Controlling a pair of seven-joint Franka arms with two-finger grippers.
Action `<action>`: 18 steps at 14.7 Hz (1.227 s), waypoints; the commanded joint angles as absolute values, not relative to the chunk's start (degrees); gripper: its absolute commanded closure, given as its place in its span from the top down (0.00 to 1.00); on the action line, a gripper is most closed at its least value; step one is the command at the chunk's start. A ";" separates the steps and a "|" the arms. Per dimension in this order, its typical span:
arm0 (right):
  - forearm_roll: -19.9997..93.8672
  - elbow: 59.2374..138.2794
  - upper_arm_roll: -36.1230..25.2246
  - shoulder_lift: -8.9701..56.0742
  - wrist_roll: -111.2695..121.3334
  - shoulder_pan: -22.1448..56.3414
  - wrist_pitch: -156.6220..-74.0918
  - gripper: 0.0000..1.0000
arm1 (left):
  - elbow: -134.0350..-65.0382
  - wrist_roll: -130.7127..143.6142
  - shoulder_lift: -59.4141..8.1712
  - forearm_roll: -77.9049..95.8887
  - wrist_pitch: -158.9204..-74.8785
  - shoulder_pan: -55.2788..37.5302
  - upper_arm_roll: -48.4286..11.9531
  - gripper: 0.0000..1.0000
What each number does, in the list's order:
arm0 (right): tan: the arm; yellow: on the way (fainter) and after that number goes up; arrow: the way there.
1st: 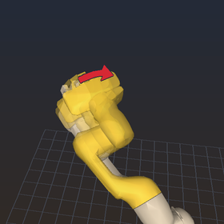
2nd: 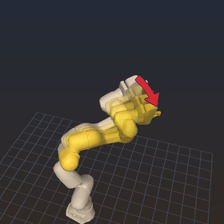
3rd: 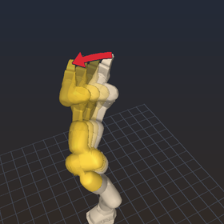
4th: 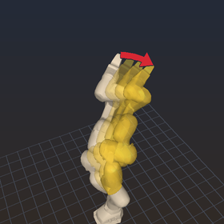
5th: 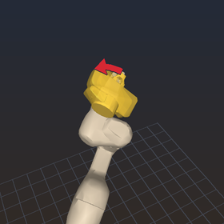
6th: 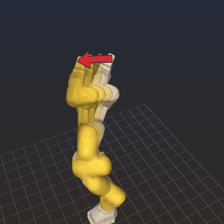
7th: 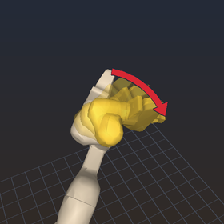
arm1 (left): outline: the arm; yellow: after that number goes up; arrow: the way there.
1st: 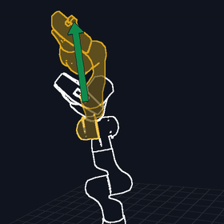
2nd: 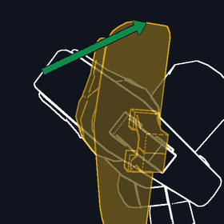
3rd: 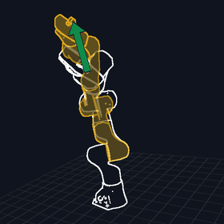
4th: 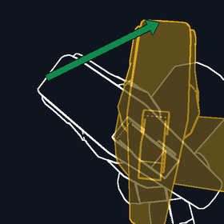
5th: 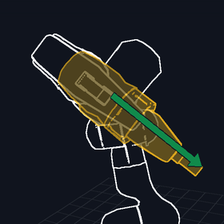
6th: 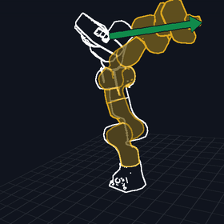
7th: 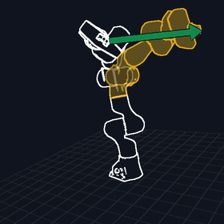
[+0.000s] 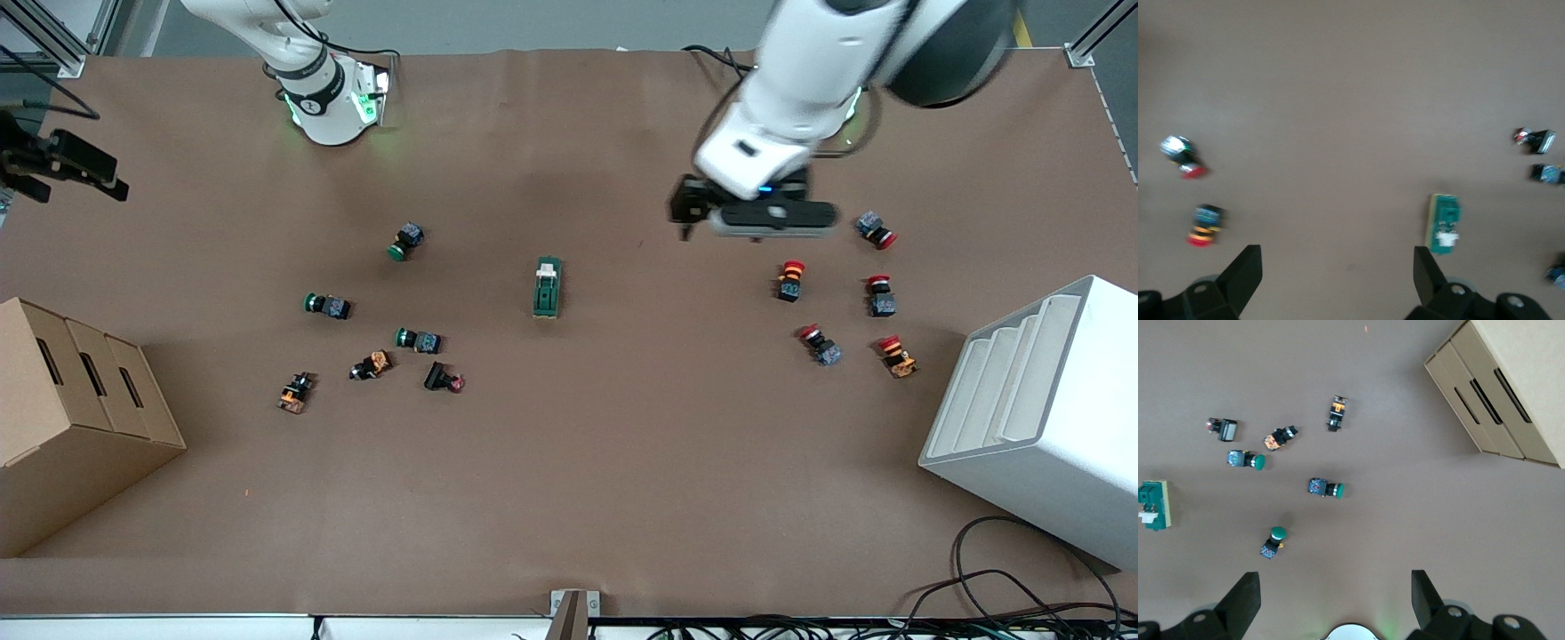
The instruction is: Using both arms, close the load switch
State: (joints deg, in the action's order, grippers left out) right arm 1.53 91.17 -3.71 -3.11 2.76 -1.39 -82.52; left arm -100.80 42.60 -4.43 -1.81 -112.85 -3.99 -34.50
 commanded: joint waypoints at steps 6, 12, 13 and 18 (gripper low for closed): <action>5.08 91.48 -2.90 4.57 -9.96 -2.38 -84.20 1.00 | -100.90 80.89 -21.16 -27.64 -124.53 -19.05 -36.21 1.00; 8.87 95.35 -2.90 4.66 -40.38 7.27 -86.21 1.00 | -100.46 103.84 -31.01 -48.04 -127.62 -28.37 -36.30 1.00; 8.88 97.45 -2.81 4.57 -45.74 9.99 -88.66 1.00 | -100.46 107.37 -32.85 -52.34 -127.62 -29.17 -36.30 0.99; 16.42 106.68 -2.90 5.19 -57.65 17.04 -101.93 1.00 | -101.77 125.21 -40.51 -75.20 -126.57 -35.14 -35.95 1.00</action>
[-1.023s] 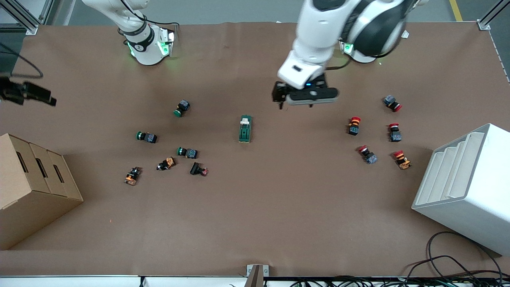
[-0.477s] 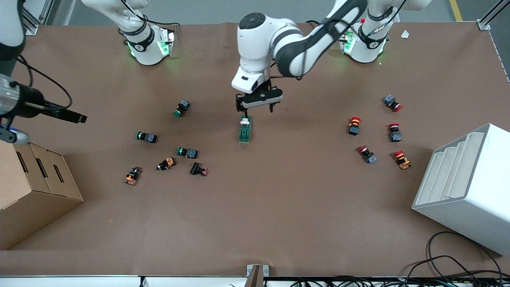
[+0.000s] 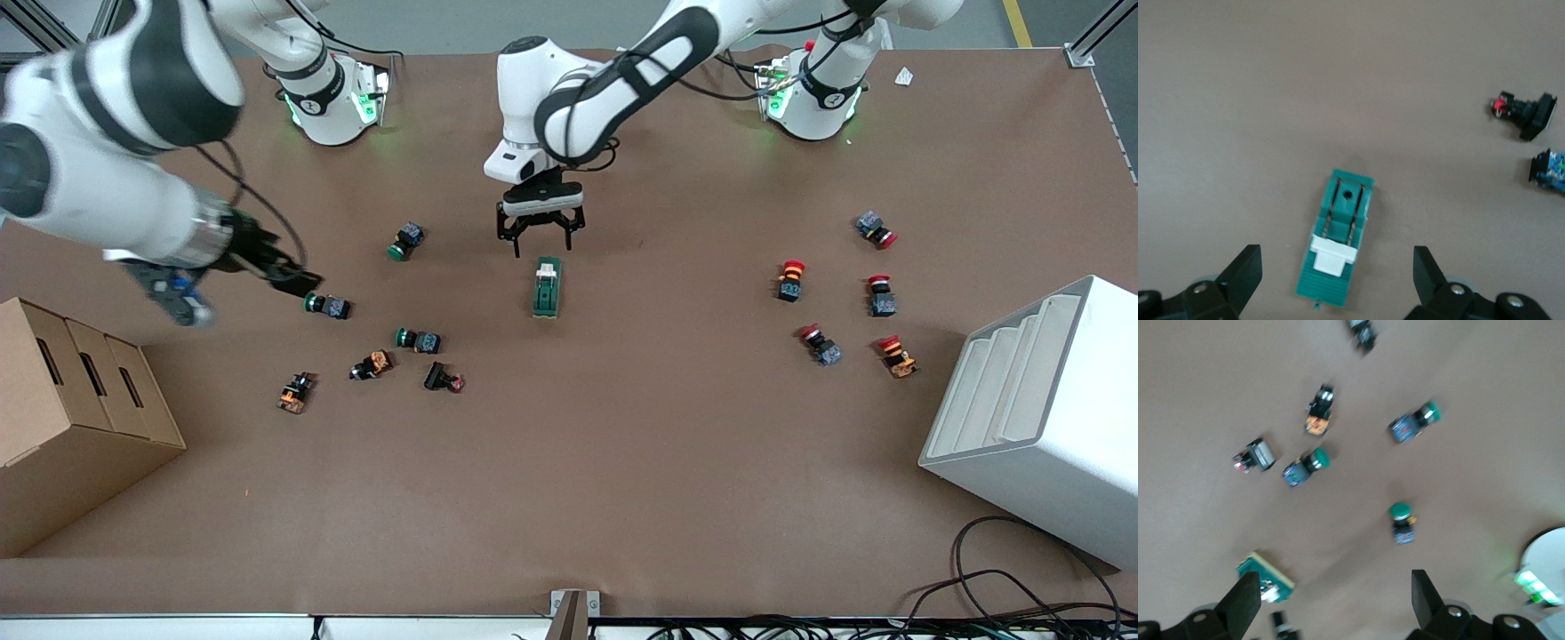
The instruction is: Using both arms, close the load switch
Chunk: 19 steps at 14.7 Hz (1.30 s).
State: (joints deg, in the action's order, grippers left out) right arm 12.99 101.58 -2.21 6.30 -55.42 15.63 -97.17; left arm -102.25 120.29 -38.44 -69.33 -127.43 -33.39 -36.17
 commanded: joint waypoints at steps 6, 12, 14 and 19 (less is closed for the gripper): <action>22.93 109.69 -2.90 11.59 -70.64 26.43 -115.99 1.00 | -105.90 138.05 -44.29 -95.06 -117.00 -38.05 -35.42 1.00; 28.21 109.86 -2.81 18.45 -75.23 33.13 -127.35 1.00 | -105.65 148.09 -50.35 -106.51 -110.31 -41.48 -32.79 1.00; 28.39 109.86 -2.81 19.42 -75.15 33.57 -127.62 1.00 | -105.21 148.71 -50.97 -107.58 -110.13 -43.76 -30.60 1.00; 28.39 109.86 -2.81 22.67 -75.06 36.29 -132.61 1.00 | -105.03 151.70 -52.38 -107.67 -110.13 -48.42 -26.73 1.00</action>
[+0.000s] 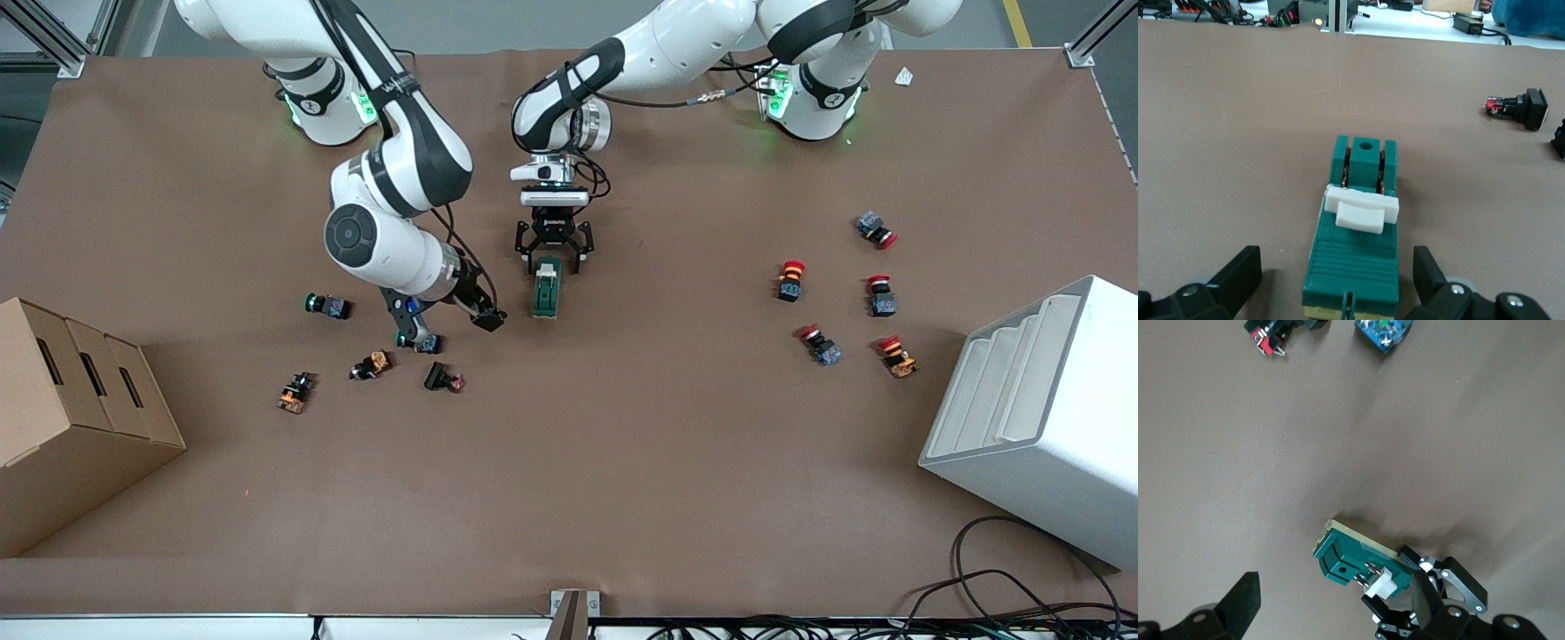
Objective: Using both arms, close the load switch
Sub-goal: 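Hold the switch with the left gripper while the right gripper reaches the lever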
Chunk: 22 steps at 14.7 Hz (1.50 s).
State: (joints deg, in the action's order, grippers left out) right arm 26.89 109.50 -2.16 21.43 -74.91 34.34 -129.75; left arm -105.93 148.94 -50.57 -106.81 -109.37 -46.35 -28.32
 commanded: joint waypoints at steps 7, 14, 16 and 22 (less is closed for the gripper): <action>28.48 109.95 -2.81 27.77 -75.23 41.30 -137.64 1.00 | -103.54 151.96 -54.40 -107.67 -110.04 -53.08 -22.85 1.00; 31.73 110.39 -2.81 31.98 -75.41 45.78 -145.27 1.00 | -102.83 151.44 -55.28 -107.67 -109.78 -54.58 -21.80 1.00; 31.82 110.39 -2.81 33.13 -75.41 47.02 -147.03 1.00 | -102.92 151.35 -55.28 -107.67 -109.78 -54.67 -21.80 1.00; 31.73 110.48 -2.90 33.31 -77.87 48.95 -146.43 1.00 | -102.92 151.44 -55.28 -107.67 -109.69 -54.67 -21.80 1.00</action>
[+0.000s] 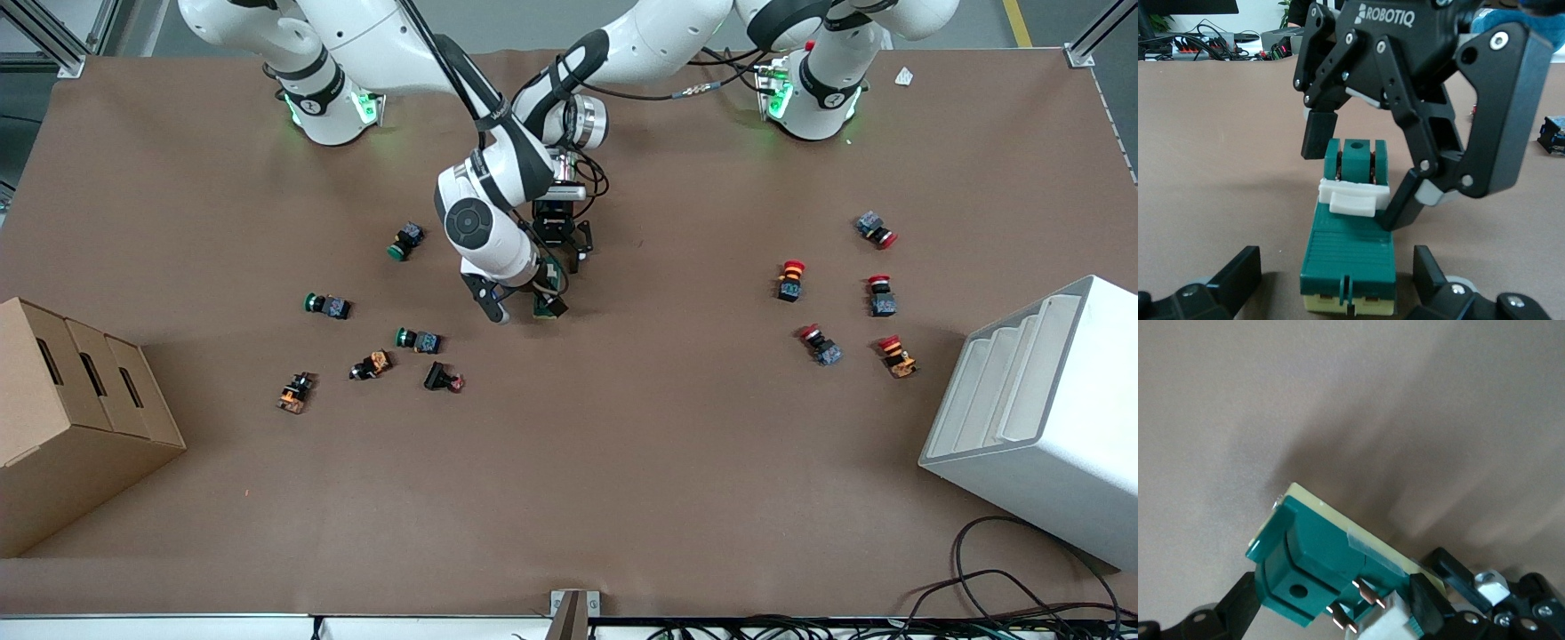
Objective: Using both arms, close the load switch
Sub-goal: 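Hold the switch with the left gripper while the right gripper reaches the lever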
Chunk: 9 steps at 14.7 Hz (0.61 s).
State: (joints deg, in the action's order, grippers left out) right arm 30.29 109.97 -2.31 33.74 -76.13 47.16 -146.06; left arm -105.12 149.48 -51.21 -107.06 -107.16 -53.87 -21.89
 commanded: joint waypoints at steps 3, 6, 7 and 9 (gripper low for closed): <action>31.73 110.22 -2.90 33.22 -80.15 50.01 -146.60 1.00 | -102.92 151.44 -55.28 -107.67 -109.78 -54.67 -21.80 1.00; 31.73 110.21 -2.90 33.22 -80.16 50.01 -146.60 1.00 | -102.83 151.44 -55.28 -107.67 -109.78 -54.58 -21.80 1.00; 31.73 110.13 -2.99 33.22 -80.16 49.84 -146.60 1.00 | -102.83 151.44 -55.28 -107.67 -109.78 -54.58 -21.80 1.00; 31.64 109.43 -3.08 33.22 -80.16 49.31 -146.60 1.00 | -102.83 151.35 -55.28 -107.75 -109.78 -54.49 -21.80 1.00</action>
State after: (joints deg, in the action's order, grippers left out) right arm 30.31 109.61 -2.51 33.64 -79.72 49.04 -146.25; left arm -105.11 149.48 -51.21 -107.06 -107.16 -53.89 -21.87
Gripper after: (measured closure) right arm 0.000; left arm 0.000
